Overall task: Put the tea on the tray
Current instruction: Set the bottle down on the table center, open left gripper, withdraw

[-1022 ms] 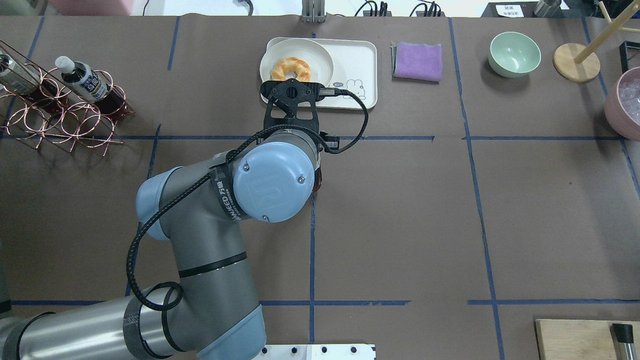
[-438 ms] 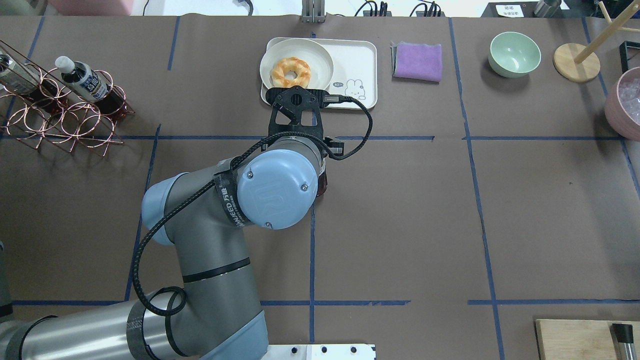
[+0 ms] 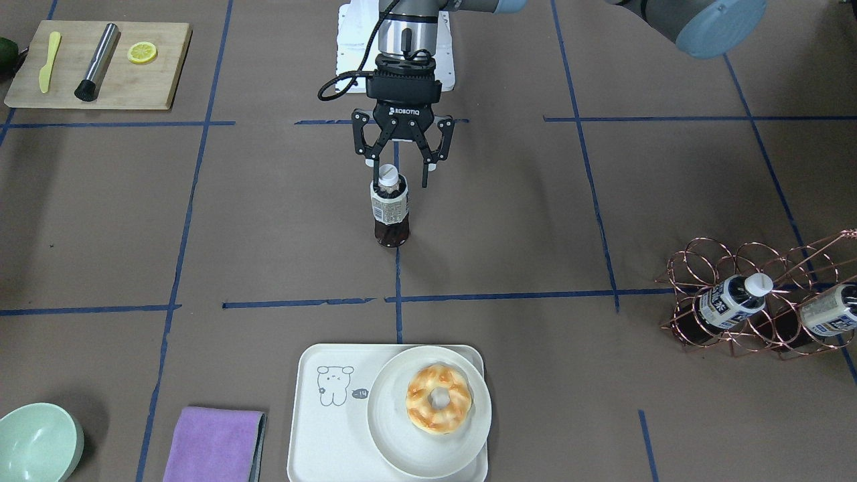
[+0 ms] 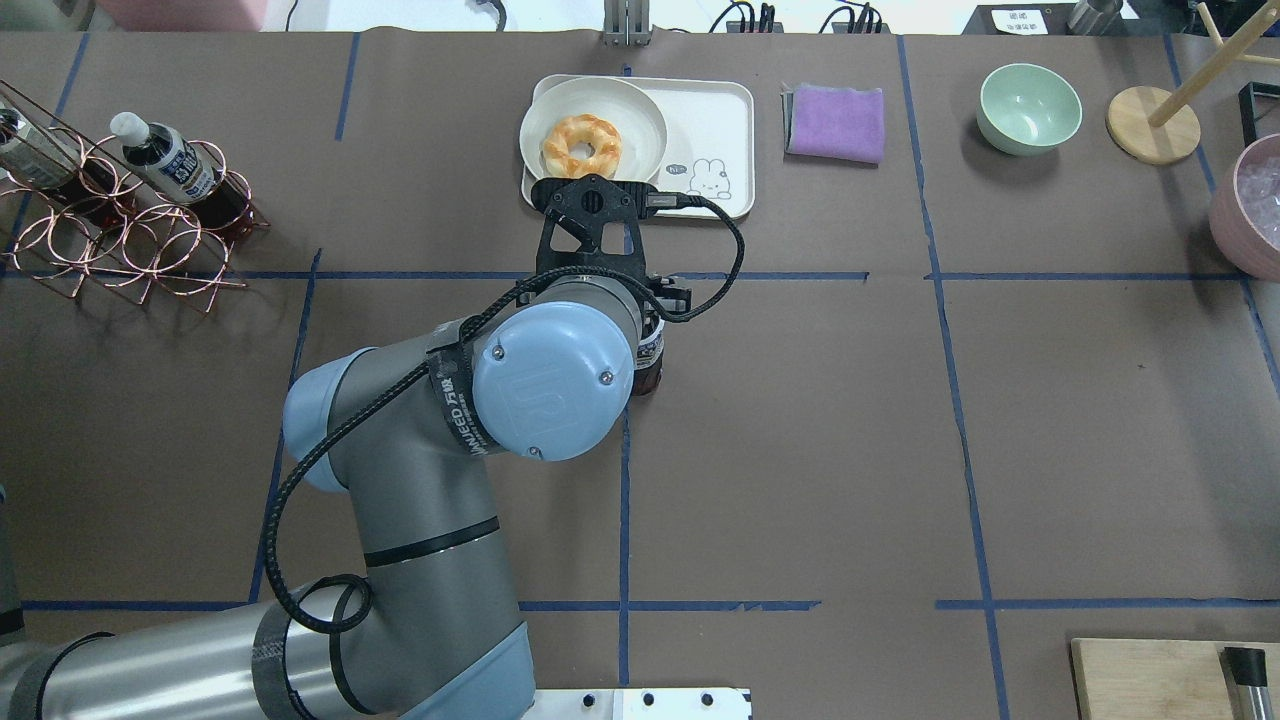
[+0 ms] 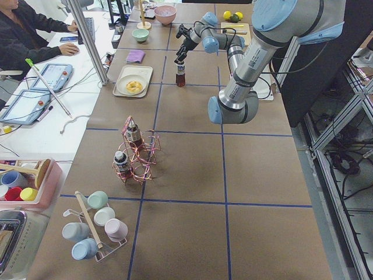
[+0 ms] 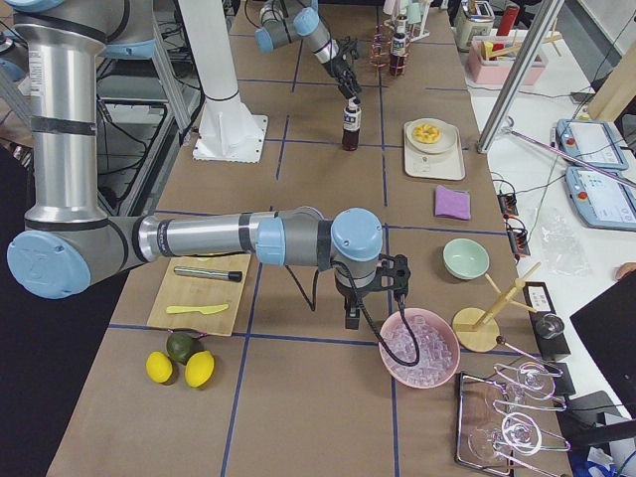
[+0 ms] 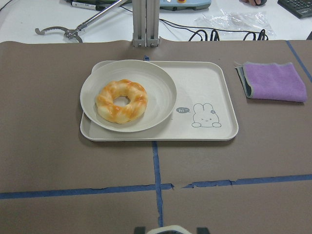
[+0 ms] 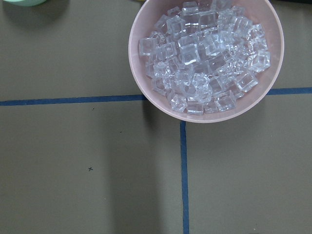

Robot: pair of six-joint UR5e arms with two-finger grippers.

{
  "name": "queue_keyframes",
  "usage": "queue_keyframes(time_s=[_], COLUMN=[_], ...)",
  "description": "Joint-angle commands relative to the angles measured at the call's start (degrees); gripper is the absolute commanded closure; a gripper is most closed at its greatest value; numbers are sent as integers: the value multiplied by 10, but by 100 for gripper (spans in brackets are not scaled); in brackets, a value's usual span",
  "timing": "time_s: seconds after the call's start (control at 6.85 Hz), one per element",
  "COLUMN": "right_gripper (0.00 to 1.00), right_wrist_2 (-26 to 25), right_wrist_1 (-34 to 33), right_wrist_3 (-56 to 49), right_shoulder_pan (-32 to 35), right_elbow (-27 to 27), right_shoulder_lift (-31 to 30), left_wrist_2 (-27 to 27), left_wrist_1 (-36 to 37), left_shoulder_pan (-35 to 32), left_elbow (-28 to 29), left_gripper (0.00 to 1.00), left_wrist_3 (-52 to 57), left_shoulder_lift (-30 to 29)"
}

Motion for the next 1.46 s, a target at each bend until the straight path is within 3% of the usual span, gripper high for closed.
queue_keyframes(time_s=[0.0, 0.15, 0.29, 0.73, 1.02, 1.31], right_gripper=[0, 0, 0, 0, 0, 0], right_wrist_2=[0, 0, 3, 5, -7, -39], right_wrist_1=[0, 0, 0, -7, -4, -8], right_wrist_3=[2, 2, 2, 9, 113, 238], right_shoulder_pan=[-1, -1, -1, -27, -89, -166], right_elbow=[1, 1, 3, 19, 74, 113], right_shoulder_lift=[1, 22, 24, 79, 117, 178], left_wrist_2=[-4, -6, -11, -244, -284, -387], left_wrist_1=[-18, -17, -18, -26, -30, -25], left_shoulder_pan=[-1, -3, -14, -152, -210, -277], left_elbow=[-16, -31, -85, -134, -170, -203], left_gripper=[1, 0, 0, 0, 0, 0], left_wrist_3=[1, 1, 2, 13, 127, 151], left_shoulder_lift=[0, 1, 16, 113, 207, 327])
